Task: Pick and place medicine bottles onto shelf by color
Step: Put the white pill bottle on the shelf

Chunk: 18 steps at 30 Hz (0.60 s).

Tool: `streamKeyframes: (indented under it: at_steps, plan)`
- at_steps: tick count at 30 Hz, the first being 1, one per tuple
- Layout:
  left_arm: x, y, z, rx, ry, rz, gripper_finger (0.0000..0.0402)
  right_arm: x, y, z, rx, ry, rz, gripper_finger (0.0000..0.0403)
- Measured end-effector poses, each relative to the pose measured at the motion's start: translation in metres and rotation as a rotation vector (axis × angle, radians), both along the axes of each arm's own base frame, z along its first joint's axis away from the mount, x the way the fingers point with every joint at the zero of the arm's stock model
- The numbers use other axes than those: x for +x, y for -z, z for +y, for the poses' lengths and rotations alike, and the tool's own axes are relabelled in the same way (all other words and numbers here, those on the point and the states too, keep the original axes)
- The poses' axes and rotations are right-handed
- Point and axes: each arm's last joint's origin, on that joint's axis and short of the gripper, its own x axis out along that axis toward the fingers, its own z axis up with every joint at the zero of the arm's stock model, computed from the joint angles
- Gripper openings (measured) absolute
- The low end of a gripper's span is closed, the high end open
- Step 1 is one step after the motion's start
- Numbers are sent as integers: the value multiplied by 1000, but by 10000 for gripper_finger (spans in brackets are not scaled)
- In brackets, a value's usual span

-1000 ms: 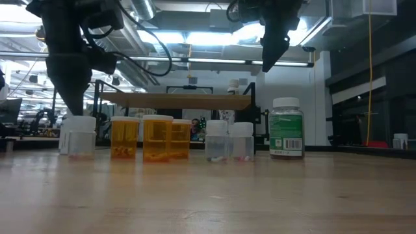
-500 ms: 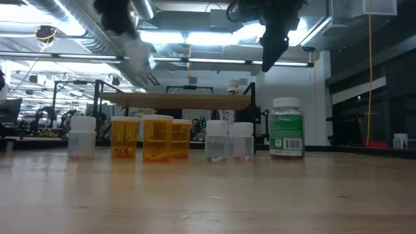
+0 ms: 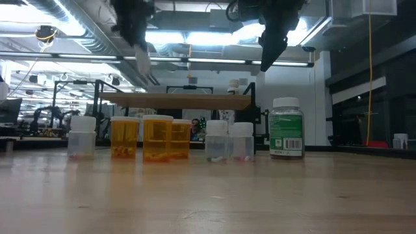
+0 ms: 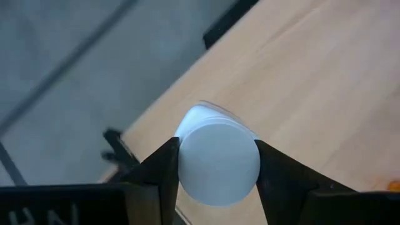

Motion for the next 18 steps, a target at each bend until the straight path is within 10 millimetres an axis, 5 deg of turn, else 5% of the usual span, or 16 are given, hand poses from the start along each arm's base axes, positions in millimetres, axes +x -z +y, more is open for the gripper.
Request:
streamKeyframes:
  at_steps: [8,18]
  plan:
    - [-2,40,52,-168,-92,80,159,0,0,0,0,1,0,298]
    - [-2,44,58,-121,-101,173,164,0,0,0,0,1,0,298]
